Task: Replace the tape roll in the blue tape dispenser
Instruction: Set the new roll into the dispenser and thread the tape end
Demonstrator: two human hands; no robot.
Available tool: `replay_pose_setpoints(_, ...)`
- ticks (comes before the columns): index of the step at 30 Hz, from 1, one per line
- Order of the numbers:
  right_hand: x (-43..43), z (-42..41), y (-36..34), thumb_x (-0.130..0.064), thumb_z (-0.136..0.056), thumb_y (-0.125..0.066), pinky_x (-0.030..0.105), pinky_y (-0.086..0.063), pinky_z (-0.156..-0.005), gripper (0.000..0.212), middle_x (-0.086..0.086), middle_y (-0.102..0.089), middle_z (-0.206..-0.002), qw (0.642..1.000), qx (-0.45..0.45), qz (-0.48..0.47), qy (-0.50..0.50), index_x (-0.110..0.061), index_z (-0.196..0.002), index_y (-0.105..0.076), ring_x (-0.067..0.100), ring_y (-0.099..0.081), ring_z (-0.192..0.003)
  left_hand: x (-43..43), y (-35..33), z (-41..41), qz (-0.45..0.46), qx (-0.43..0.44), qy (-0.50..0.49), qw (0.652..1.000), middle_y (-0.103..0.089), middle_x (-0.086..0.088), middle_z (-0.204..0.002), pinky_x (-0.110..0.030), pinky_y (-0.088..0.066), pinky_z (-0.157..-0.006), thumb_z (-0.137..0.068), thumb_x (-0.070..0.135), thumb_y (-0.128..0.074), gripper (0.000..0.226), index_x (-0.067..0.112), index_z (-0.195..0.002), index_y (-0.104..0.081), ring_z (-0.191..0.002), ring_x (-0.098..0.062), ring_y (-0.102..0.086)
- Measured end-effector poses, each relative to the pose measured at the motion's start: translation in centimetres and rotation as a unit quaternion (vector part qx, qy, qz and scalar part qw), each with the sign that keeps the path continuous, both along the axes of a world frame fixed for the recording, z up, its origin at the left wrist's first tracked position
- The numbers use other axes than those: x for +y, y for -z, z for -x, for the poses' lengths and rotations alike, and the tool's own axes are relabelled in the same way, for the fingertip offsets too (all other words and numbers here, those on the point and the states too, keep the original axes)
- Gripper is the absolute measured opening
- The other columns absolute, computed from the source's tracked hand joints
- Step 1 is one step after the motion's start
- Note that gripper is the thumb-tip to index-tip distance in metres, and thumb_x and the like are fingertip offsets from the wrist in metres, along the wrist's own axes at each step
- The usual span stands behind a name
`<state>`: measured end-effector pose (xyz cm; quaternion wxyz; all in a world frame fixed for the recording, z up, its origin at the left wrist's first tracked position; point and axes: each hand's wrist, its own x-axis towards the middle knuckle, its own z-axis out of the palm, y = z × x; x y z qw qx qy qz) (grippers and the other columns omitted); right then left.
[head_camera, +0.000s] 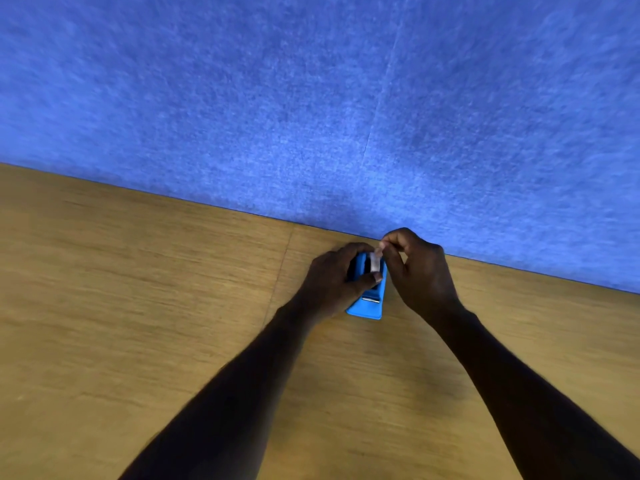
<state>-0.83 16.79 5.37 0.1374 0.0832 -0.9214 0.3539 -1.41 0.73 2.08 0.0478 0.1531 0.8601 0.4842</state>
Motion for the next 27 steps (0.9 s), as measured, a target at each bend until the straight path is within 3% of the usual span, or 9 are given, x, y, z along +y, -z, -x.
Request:
replay_pose_setpoints(3, 0.13, 0.16, -0.07, -0.02, -0.096, -0.056, 0.01, -0.039, -0.051, 0.009, -0.002, -0.071, -0.081, 1.0, -0.002, 0.002, 0.002, -0.016, -0.092, -0.063, 0.001, -0.06, -0.062, -0.06, -0.03, 0.06, 0.005, -0.009, 0.008, 1.0, -0.068, 0.003, -0.113, -0.045, -0.051, -0.093, -0.084, 0.038, -0.071, 0.045, 0.031, -0.126, -0.054, -0.103, -0.017, -0.064)
replay_pose_setpoints(9, 0.17, 0.0, -0.07, -0.015, -0.095, -0.058, 0.008, -0.038, -0.052, 0.007, -0.006, -0.066, -0.076, 1.0, 0.007, 0.001, 0.004, -0.013, -0.09, -0.063, -0.005, -0.056, -0.06, 0.02, -0.25, -0.14, 0.001, -0.024, -0.005, 1.0, -0.068, 0.008, -0.113, -0.04, -0.053, -0.092, -0.082, 0.052, -0.067, 0.05, 0.032, -0.126, -0.053, -0.101, -0.01, -0.064)
replay_pose_setpoints(15, 0.11, 0.11, -0.29, -0.018, -0.097, -0.056, 0.01, -0.037, -0.051, 0.01, 0.001, -0.071, -0.081, 1.0, -0.002, 0.005, -0.007, -0.013, -0.091, -0.062, 0.0, -0.056, -0.056, 0.0, -0.2, -0.1, 0.015, -0.007, 0.003, 1.0, -0.069, 0.004, -0.109, -0.044, -0.052, -0.09, -0.084, 0.037, -0.072, 0.046, 0.031, -0.125, -0.053, -0.099, -0.015, -0.065)
replay_pose_setpoints(21, 0.0, -0.11, -0.28, -0.017, -0.096, -0.056, 0.009, -0.04, -0.05, 0.008, 0.0, -0.07, -0.078, 1.0, -0.003, 0.022, 0.002, -0.015, -0.09, -0.061, -0.006, -0.057, -0.06, 0.06, -0.5, -0.28, 0.011, -0.011, 0.001, 1.0, -0.069, 0.006, -0.111, -0.043, -0.052, -0.092, -0.084, 0.048, -0.066, 0.048, 0.031, -0.126, -0.053, -0.102, -0.013, -0.065)
replay_pose_setpoints(27, -0.12, -0.39, -0.24, -0.019, -0.096, -0.055, 0.01, -0.037, -0.047, 0.011, -0.001, -0.071, -0.077, 0.999, -0.012, 0.037, 0.001, -0.014, -0.089, -0.062, -0.002, -0.055, -0.054, -0.06, -0.35, -0.31, 0.002, -0.01, 0.003, 1.0, -0.066, 0.011, -0.102, -0.044, -0.052, -0.091, -0.086, 0.037, -0.07, 0.041, 0.033, -0.123, -0.054, -0.098, -0.014, -0.065)
